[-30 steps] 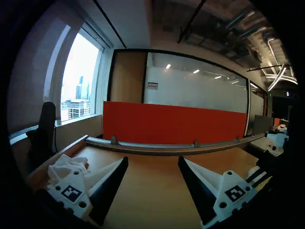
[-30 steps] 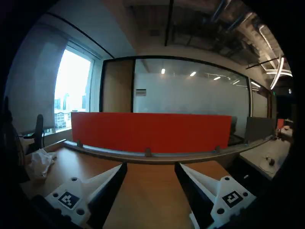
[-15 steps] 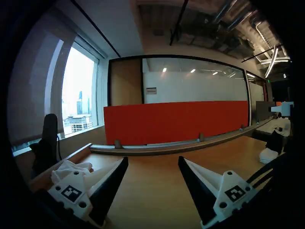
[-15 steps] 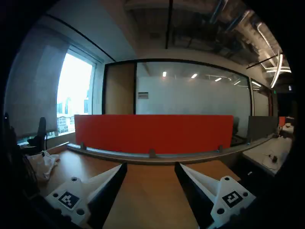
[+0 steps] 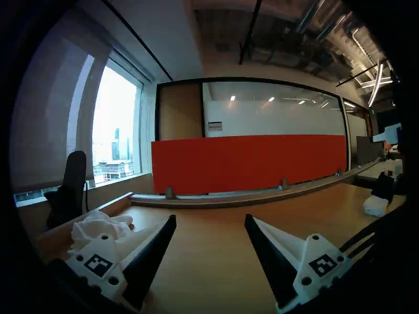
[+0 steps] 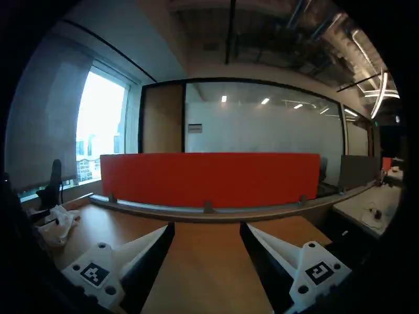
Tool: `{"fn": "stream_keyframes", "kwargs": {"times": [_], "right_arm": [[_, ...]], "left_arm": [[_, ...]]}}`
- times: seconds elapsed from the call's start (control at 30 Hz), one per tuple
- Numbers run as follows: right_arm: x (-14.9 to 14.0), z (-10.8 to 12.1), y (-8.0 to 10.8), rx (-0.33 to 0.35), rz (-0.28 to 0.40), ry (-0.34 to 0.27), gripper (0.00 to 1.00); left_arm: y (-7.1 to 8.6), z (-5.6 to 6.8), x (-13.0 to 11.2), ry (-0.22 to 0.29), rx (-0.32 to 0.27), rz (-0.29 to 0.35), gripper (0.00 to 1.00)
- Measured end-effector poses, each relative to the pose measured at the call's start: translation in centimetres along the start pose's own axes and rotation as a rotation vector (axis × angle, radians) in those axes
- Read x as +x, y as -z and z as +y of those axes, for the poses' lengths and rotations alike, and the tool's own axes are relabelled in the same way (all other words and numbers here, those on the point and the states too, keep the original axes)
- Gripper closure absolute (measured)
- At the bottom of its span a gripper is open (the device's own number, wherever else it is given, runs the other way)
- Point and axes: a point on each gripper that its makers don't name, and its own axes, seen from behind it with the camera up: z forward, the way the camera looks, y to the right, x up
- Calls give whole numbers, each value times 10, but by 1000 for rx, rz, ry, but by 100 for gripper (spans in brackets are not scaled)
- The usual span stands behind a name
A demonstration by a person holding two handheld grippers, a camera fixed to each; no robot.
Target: Fold towel
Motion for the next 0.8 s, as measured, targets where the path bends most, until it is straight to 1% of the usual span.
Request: {"fn": "stream_keyframes", "kwargs": {"times": [0.17,0.3,0.4,0.6,0.8], "right_arm": [[-6,-4,-3,-4,5,5,4],[-10,-6,-5,-6,12,-4,4],[-11,-9,-7,-1,20,-11,4],[-21,-10,-10,-5,12,3,4],[-25,-13,-13,-4,8,5,4]], "left_arm": [[1,-3,-14,1,-3,4,3],[1,-6,-25,4,-3,9,3],[1,-9,-31,10,0,20,3],[3,-13,-44,27,4,23,3],[3,-17,-52,35,10,35,3]]}}
